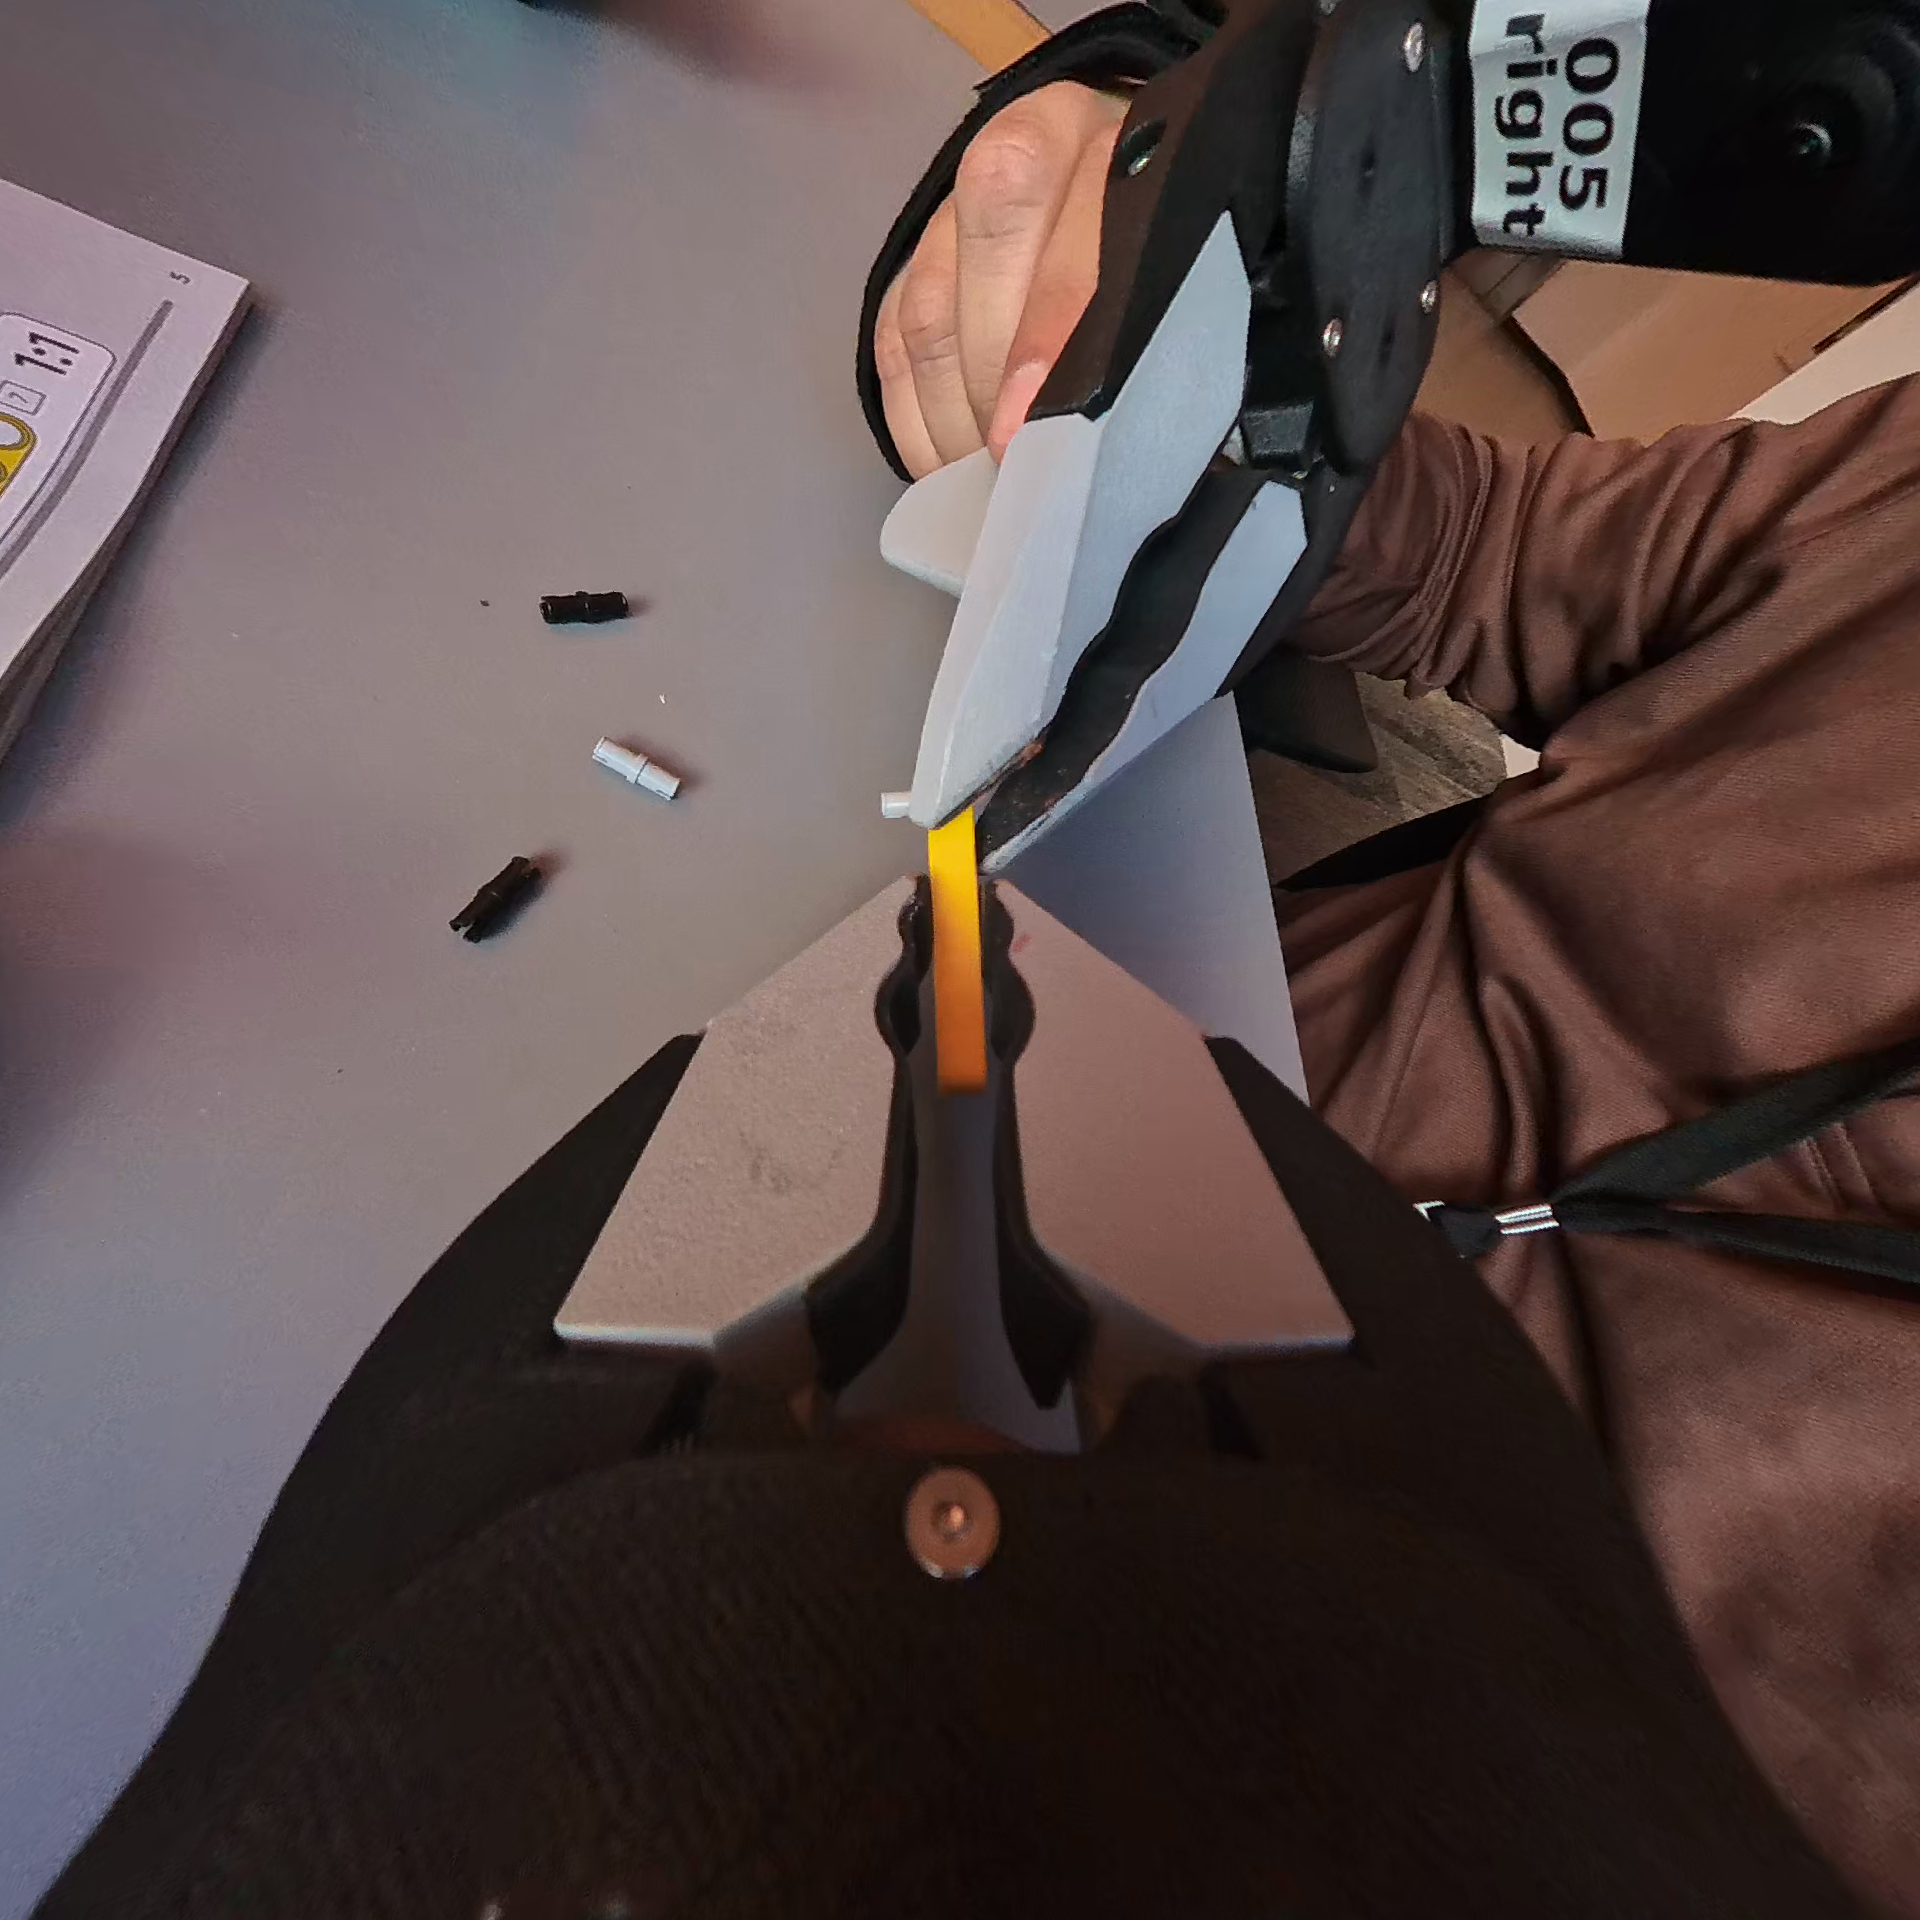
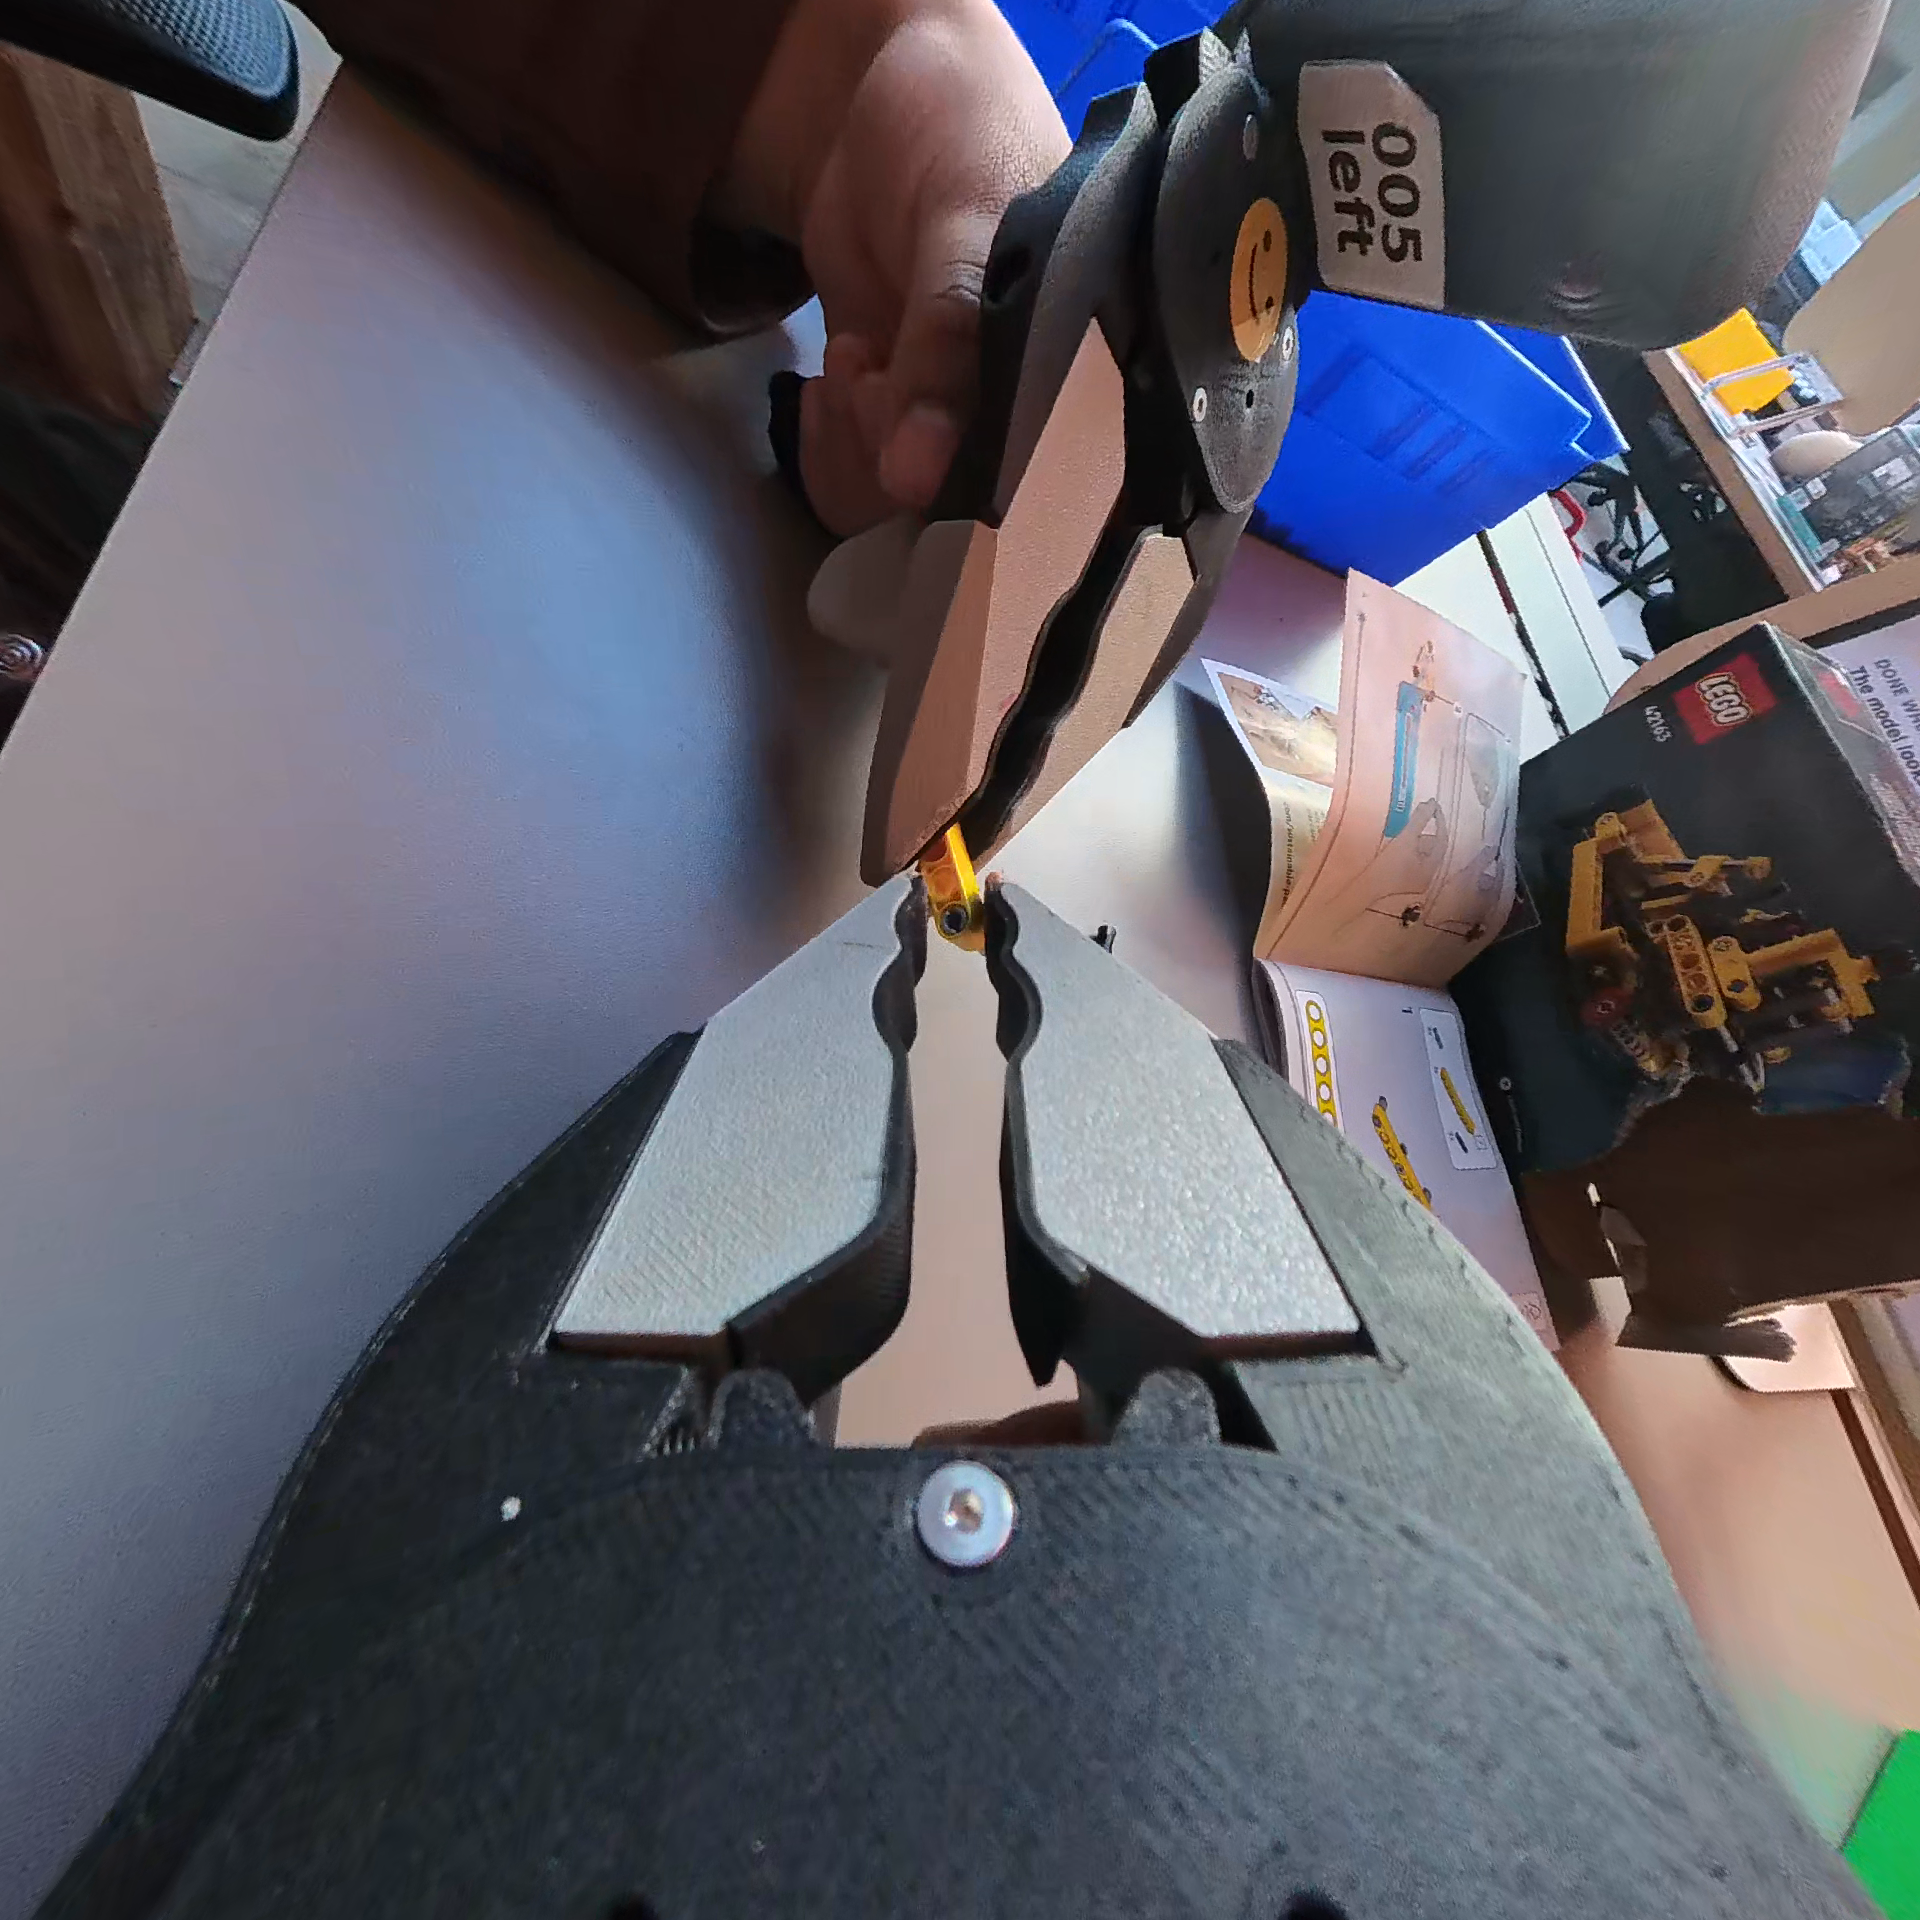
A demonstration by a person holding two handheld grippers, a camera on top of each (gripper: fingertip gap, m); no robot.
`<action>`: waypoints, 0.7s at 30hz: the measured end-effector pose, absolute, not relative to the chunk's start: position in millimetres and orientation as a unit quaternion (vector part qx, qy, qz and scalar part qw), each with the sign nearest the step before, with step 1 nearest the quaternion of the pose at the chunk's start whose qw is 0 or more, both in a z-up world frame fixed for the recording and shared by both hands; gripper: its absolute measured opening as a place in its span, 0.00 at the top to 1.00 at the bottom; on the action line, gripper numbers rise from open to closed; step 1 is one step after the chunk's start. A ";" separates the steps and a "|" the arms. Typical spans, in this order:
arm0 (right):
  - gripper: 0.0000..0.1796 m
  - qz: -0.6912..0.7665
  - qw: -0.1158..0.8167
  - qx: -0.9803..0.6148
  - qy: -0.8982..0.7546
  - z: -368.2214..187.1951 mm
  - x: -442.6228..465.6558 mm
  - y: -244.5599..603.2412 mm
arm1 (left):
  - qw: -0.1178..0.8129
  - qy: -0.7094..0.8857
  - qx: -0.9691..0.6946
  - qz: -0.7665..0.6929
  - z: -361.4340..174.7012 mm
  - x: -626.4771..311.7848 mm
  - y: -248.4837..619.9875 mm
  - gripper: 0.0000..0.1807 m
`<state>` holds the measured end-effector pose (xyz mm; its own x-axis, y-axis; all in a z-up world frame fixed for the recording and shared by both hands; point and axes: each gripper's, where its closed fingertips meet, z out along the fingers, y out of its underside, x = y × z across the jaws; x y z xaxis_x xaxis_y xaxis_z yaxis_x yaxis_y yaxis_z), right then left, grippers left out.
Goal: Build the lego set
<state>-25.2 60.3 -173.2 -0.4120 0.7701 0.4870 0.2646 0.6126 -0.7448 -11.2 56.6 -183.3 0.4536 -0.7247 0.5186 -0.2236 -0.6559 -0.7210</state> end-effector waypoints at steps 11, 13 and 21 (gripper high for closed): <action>0.96 0.289 0.430 -0.341 -0.784 -176.6 -26.3 64.8 | 0.295 0.291 -0.811 -0.414 -186.5 -12.6 59.8 0.96; 0.96 0.284 0.435 -0.342 -0.783 -176.5 -26.7 66.7 | 0.296 0.290 -0.812 -0.411 -187.0 -13.1 60.6 0.96; 0.95 0.287 0.436 -0.359 -0.774 -175.9 -26.2 73.3 | 0.314 0.300 -0.813 -0.388 -186.6 -16.1 64.1 0.97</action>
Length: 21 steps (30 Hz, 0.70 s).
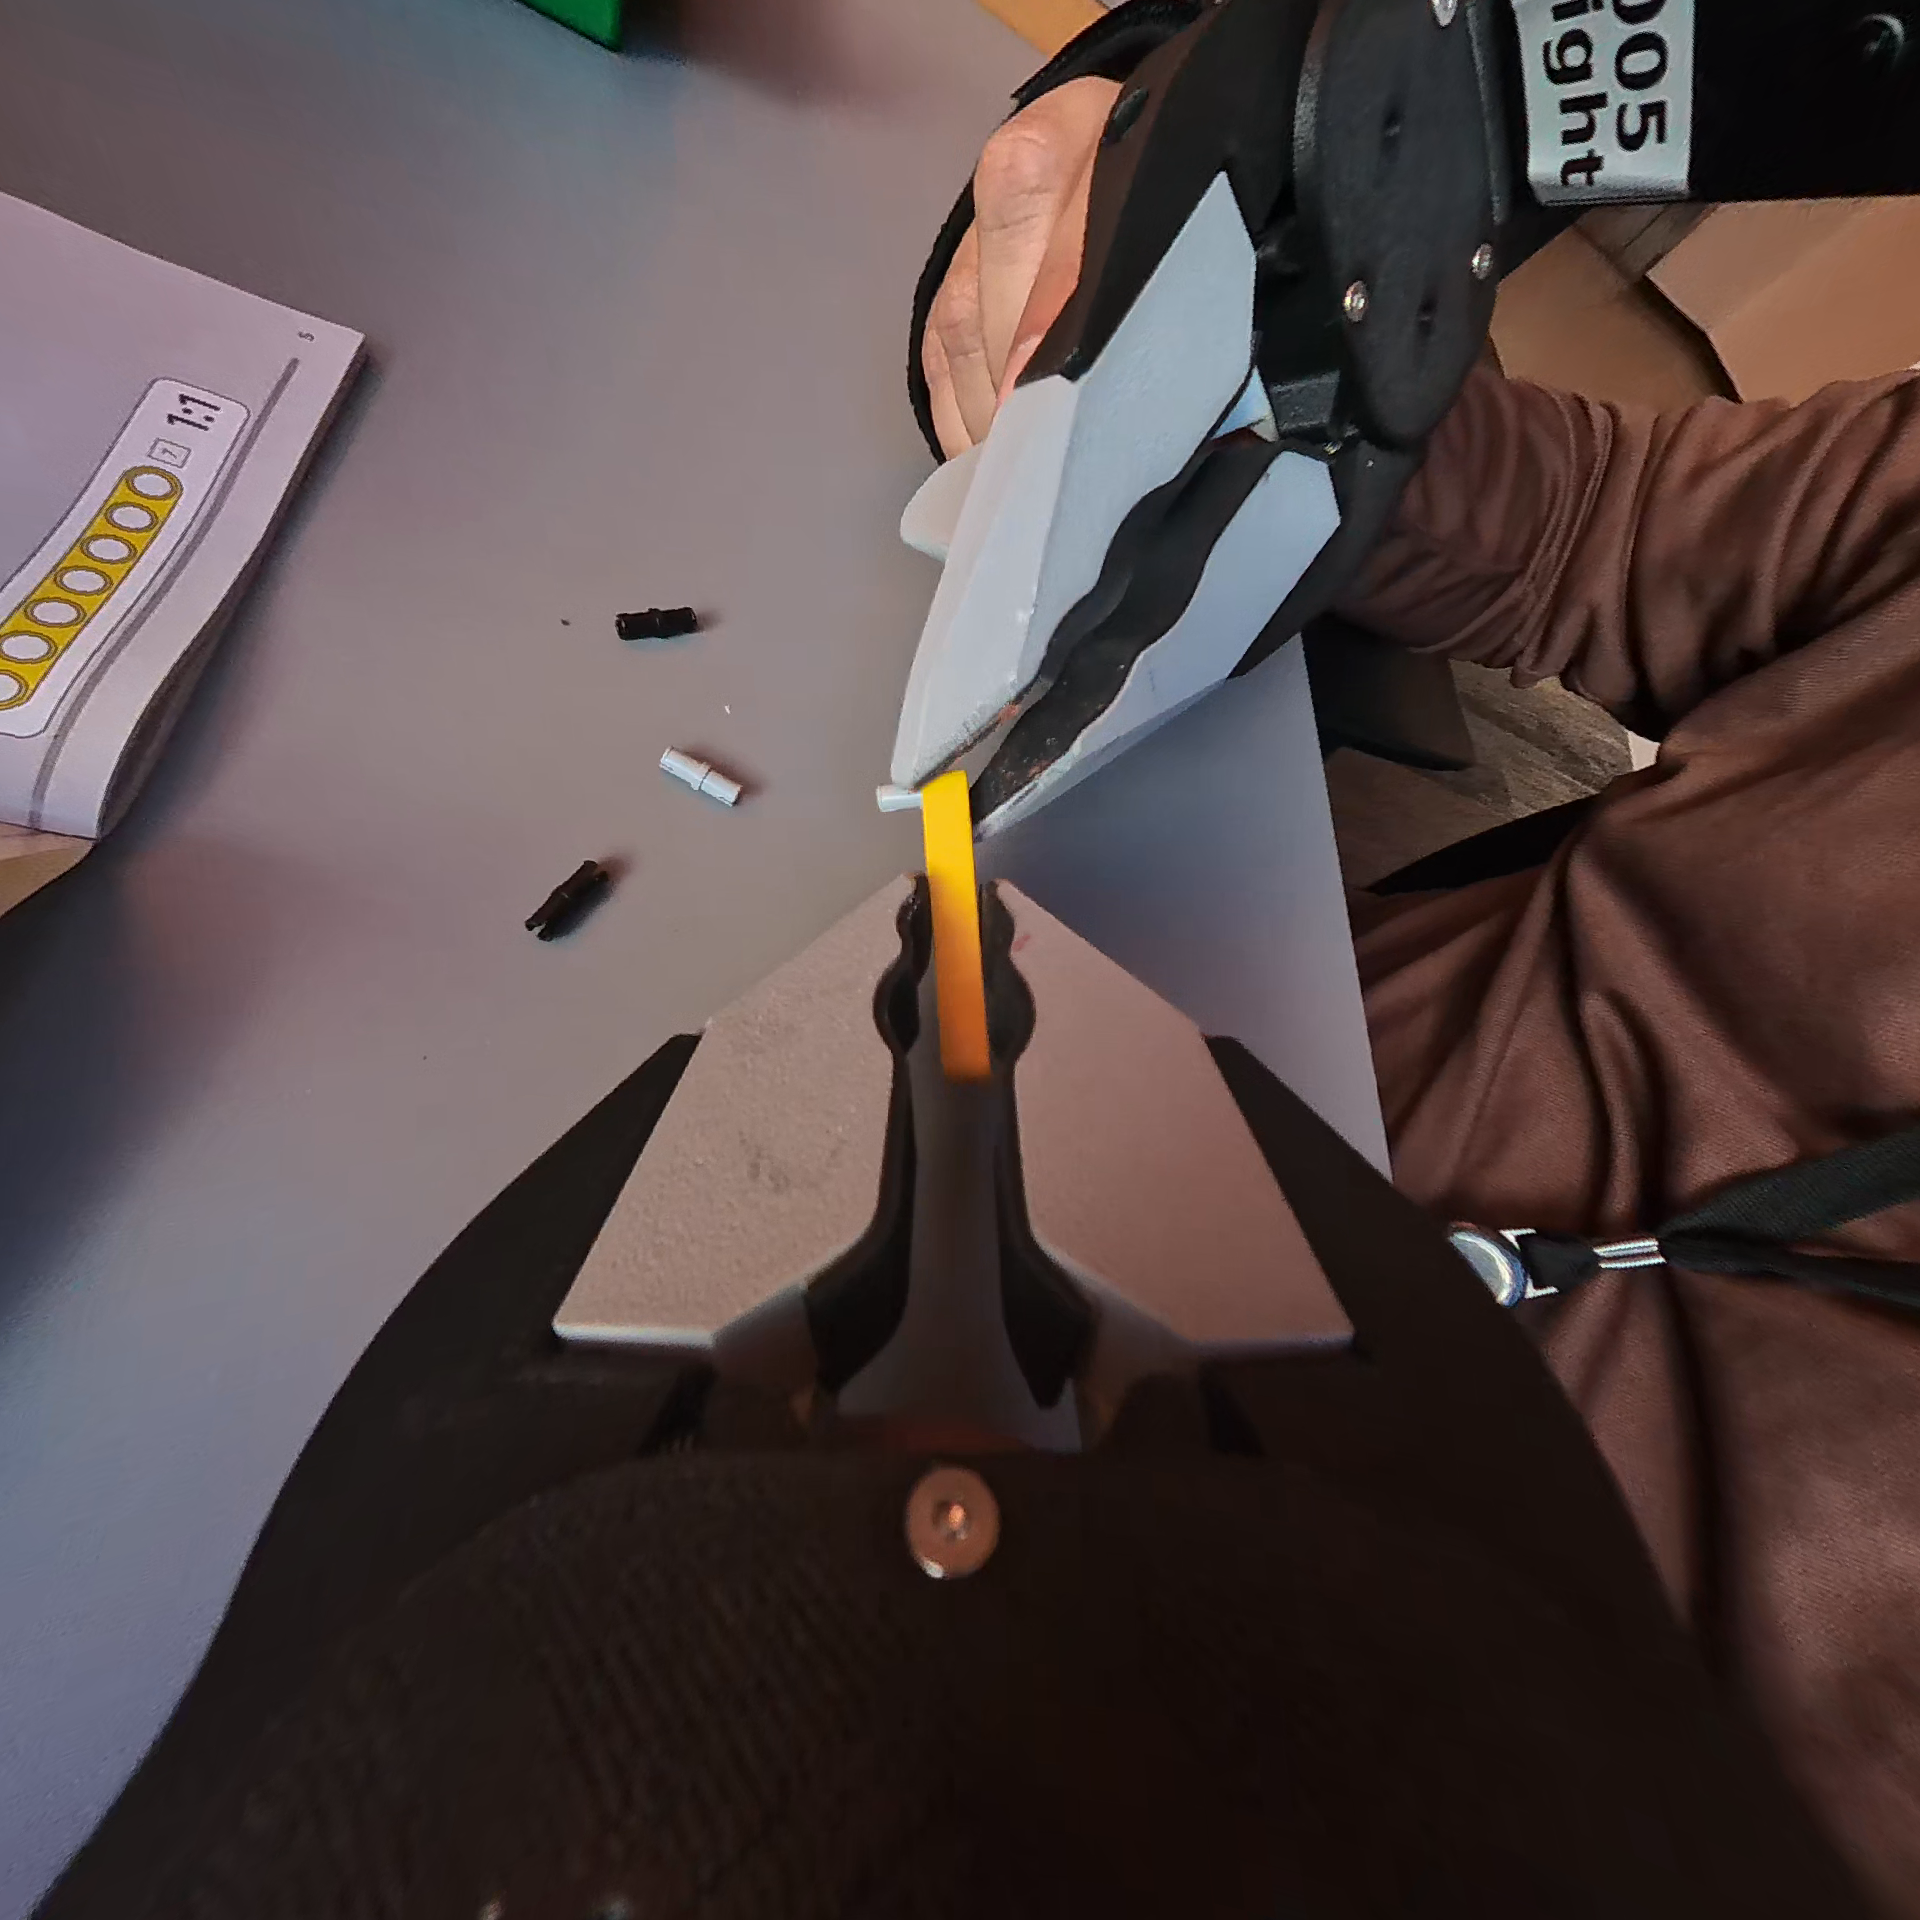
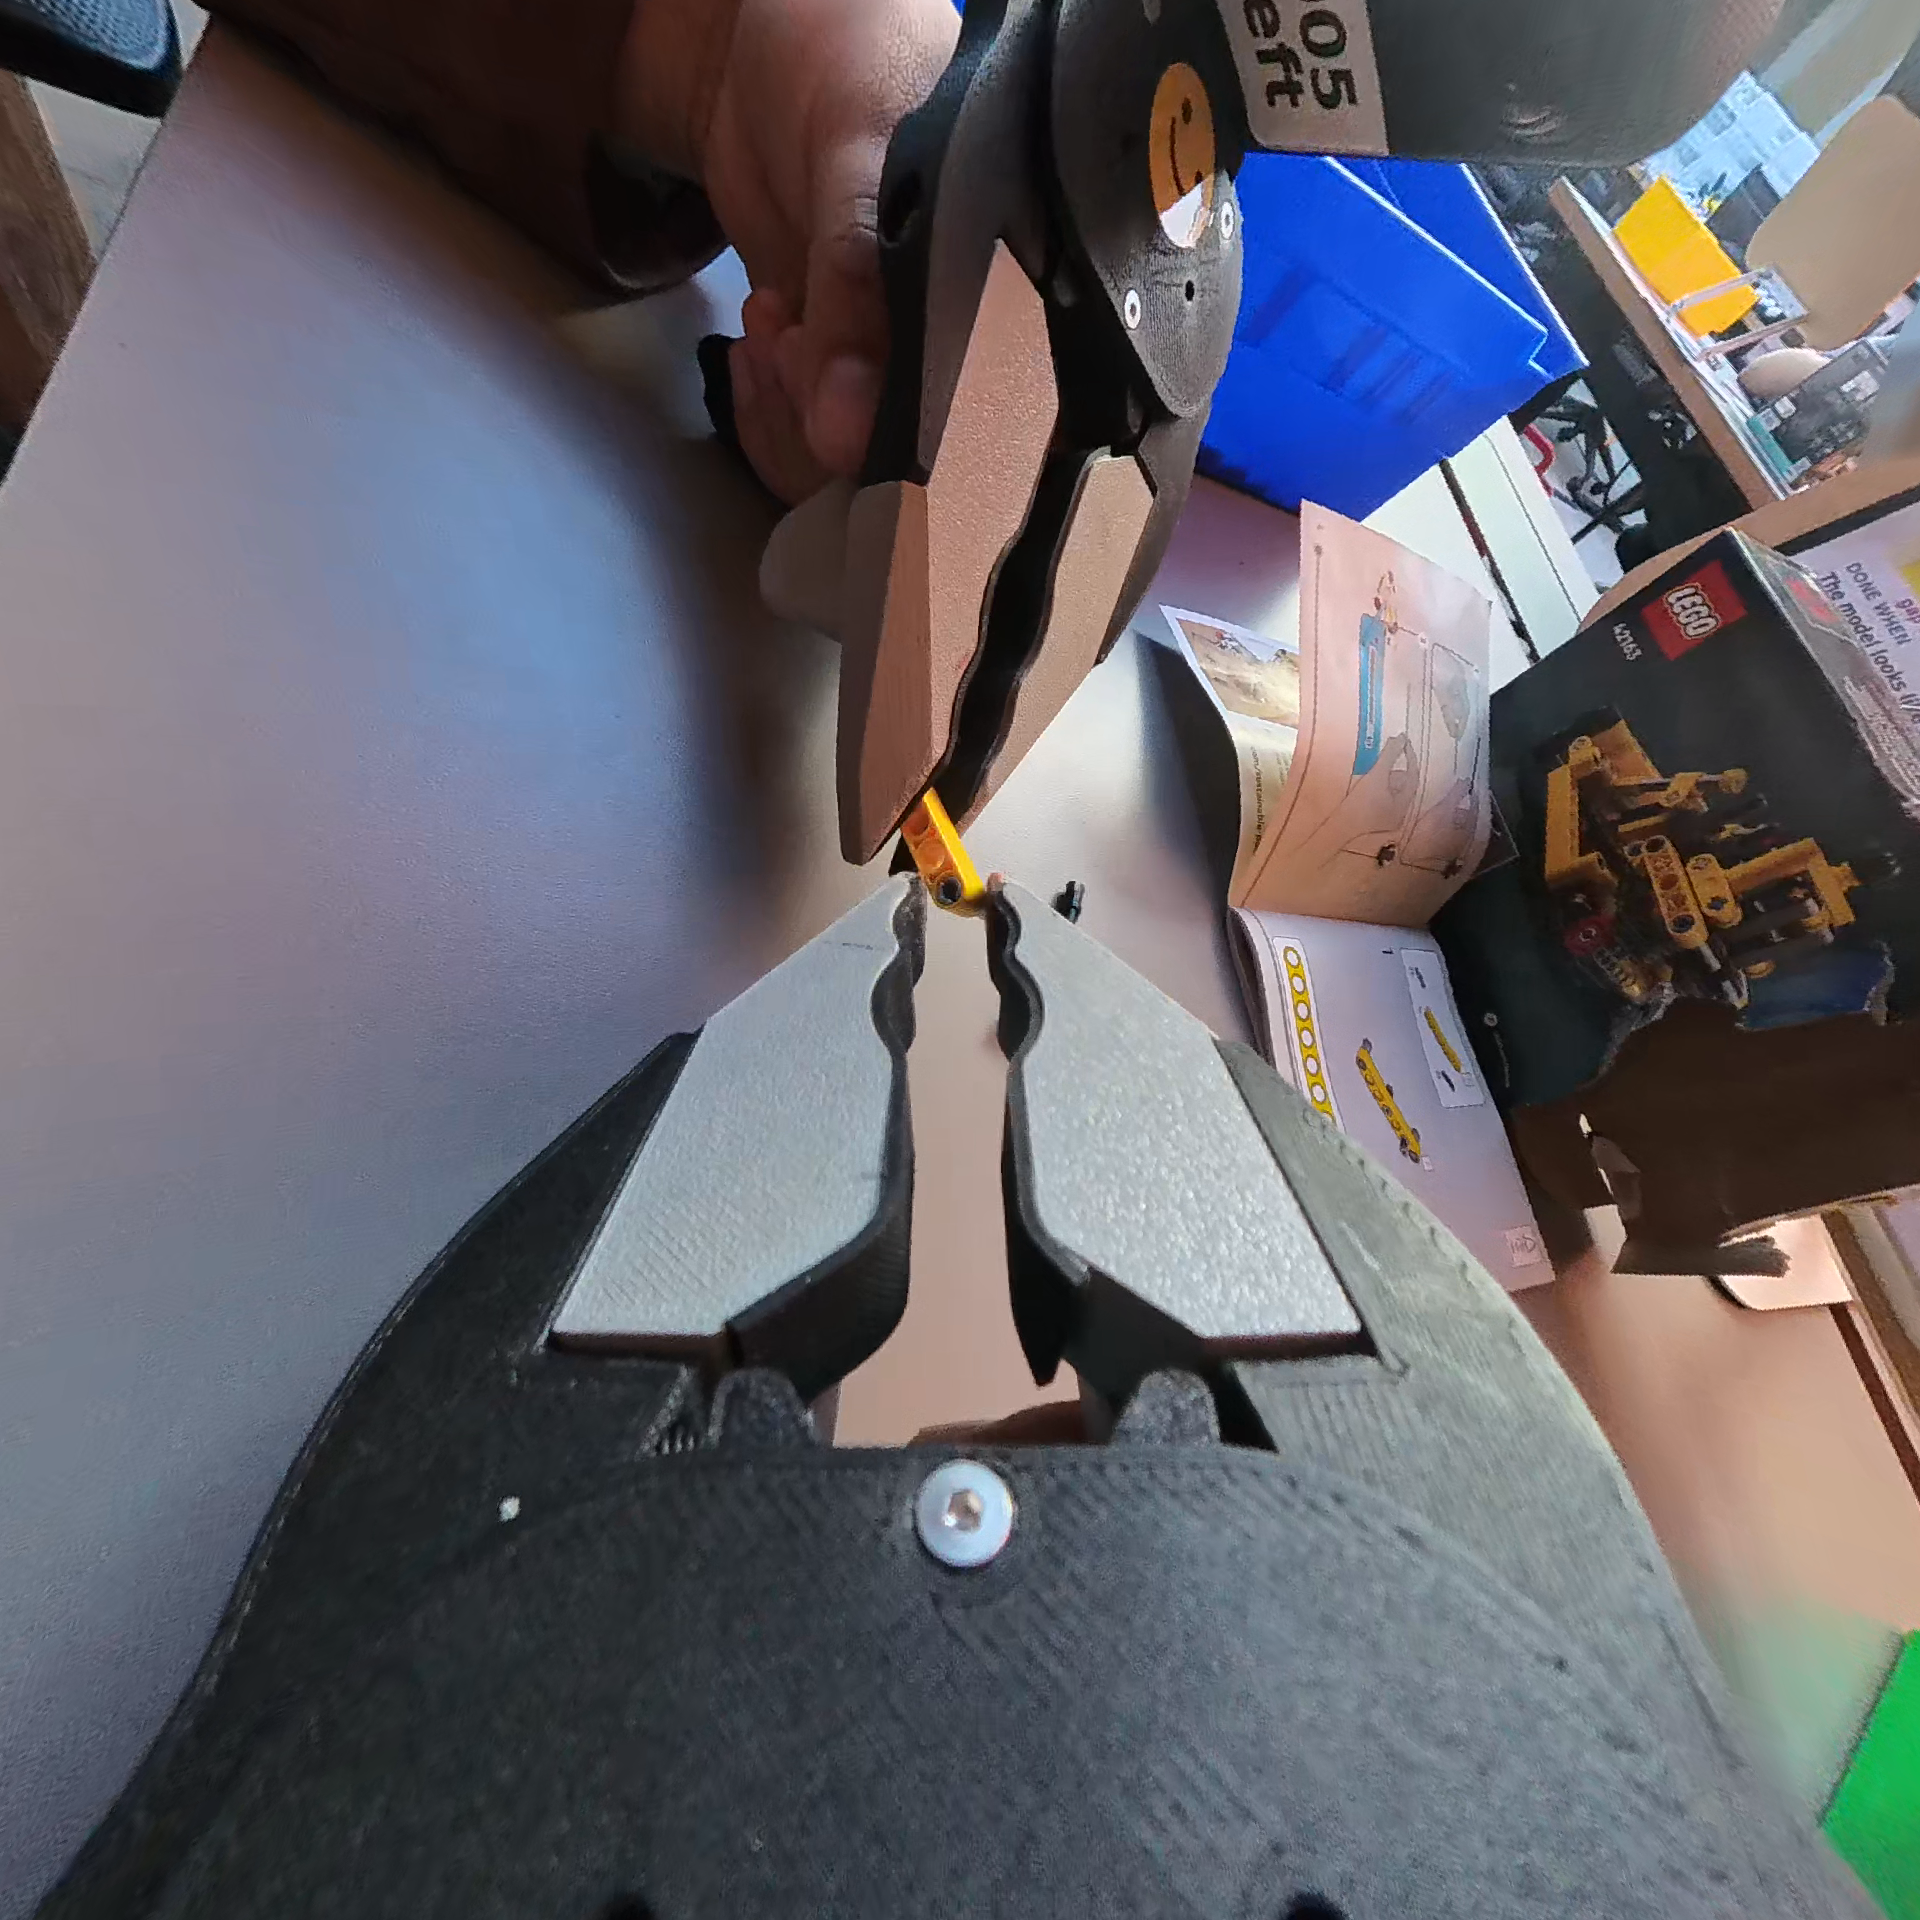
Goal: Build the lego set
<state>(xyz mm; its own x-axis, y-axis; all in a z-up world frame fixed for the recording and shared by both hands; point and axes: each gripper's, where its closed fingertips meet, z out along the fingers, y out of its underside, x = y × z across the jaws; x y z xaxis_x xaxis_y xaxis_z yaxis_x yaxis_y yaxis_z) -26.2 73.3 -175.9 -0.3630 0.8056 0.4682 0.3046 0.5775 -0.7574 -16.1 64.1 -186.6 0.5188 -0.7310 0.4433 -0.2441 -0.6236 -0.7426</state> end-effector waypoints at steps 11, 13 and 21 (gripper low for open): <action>0.95 0.284 0.437 -0.360 -0.774 -176.6 -25.8 73.9 | 0.313 0.301 -0.814 -0.385 -187.5 -15.5 64.1 0.97; 0.95 0.283 0.438 -0.360 -0.774 -176.4 -25.9 74.5 | 0.313 0.301 -0.814 -0.384 -187.6 -15.5 64.2 0.97; 0.95 0.282 0.438 -0.382 -0.763 -175.3 -25.8 83.7 | 0.335 0.317 -0.817 -0.347 -188.4 -20.2 68.8 0.96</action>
